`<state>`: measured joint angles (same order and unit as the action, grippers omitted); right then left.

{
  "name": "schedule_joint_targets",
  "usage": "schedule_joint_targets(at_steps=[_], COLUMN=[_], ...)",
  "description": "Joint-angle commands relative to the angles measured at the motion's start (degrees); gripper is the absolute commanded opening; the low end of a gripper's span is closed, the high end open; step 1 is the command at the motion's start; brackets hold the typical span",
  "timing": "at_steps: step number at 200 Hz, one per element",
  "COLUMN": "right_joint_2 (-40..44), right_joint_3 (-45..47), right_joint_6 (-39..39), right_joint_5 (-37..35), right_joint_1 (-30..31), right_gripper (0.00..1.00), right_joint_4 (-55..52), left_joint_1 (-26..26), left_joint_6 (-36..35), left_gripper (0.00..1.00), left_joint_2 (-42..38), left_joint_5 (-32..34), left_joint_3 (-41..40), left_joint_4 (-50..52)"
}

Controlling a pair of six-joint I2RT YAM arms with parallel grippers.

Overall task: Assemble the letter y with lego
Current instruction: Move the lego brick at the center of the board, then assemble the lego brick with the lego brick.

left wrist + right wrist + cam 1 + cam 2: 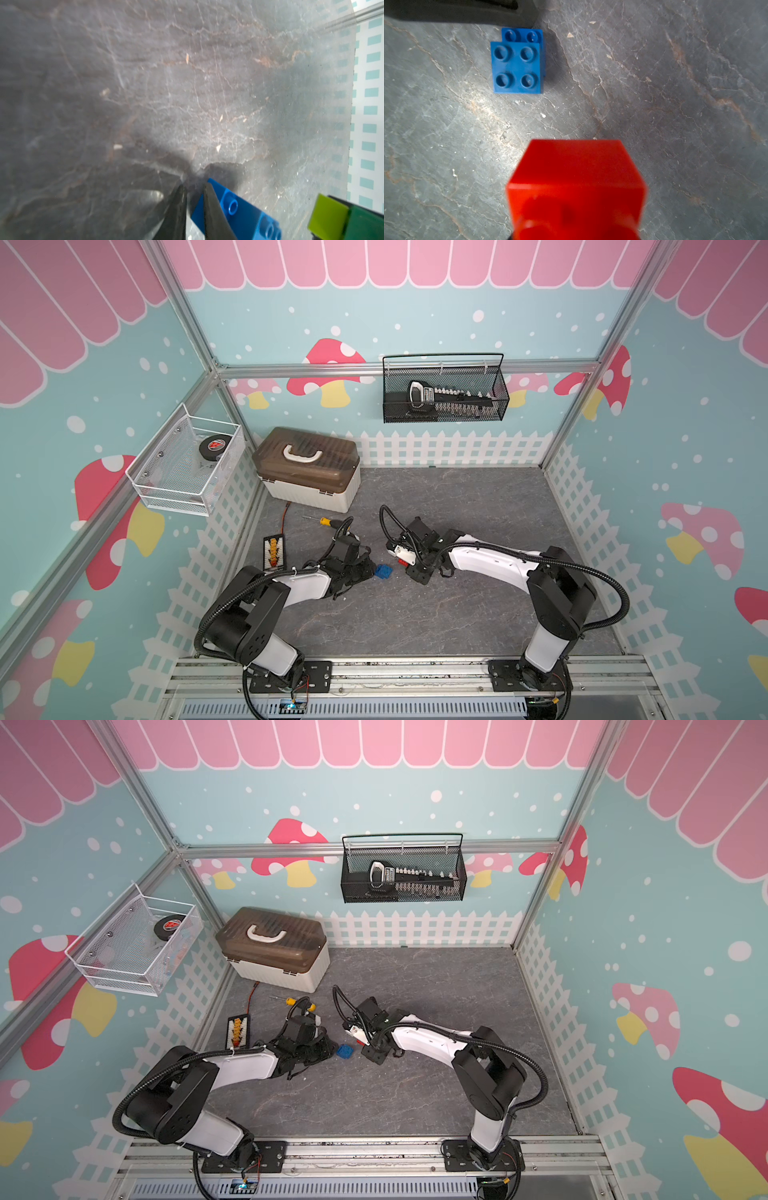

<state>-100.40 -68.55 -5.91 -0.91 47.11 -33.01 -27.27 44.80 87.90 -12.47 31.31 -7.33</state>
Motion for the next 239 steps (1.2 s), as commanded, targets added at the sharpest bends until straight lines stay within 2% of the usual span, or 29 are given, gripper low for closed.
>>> schedule_joint_targets(at_steps=[1, 27, 46, 86, 126, 239], right_joint_2=[0.9, 1.3, 1.6, 2.2, 1.4, -0.9], right_joint_3=[0.6, 0.8, 0.8, 0.1, -1.4, -4.0], right_joint_6=[0.4, 0.3, 0.0, -1.4, -1.5, -2.2], right_joint_5=[-0.4, 0.4, 1.1, 2.0, 2.6, 4.4], right_joint_1=[-0.4, -0.5, -0.5, -0.5, -0.5, -0.5], right_gripper=[0.25, 0.25, 0.24, 0.23, 0.23, 0.21], right_joint_4=[0.4, 0.8, 0.7, -0.4, -1.0, -2.2], left_joint_1=[-1.0, -1.5, -1.4, -0.9, -0.8, -0.8], left_joint_6=[1.1, 1.1, 0.9, -0.1, -1.0, -0.7], left_gripper=[0.19, 0.19, 0.21, 0.34, 0.47, 0.4], left_joint_2=[-1.3, -2.4, -4.9, -12.6, -14.9, -6.4], left_joint_5=[-1.0, -0.9, 1.6, 2.9, -2.9, -3.3], left_joint_3=[-1.6, -2.2, -3.1, -4.3, -5.8, -6.3], left_joint_4=[1.1, 2.2, 3.8, 5.9, 0.9, -5.3])
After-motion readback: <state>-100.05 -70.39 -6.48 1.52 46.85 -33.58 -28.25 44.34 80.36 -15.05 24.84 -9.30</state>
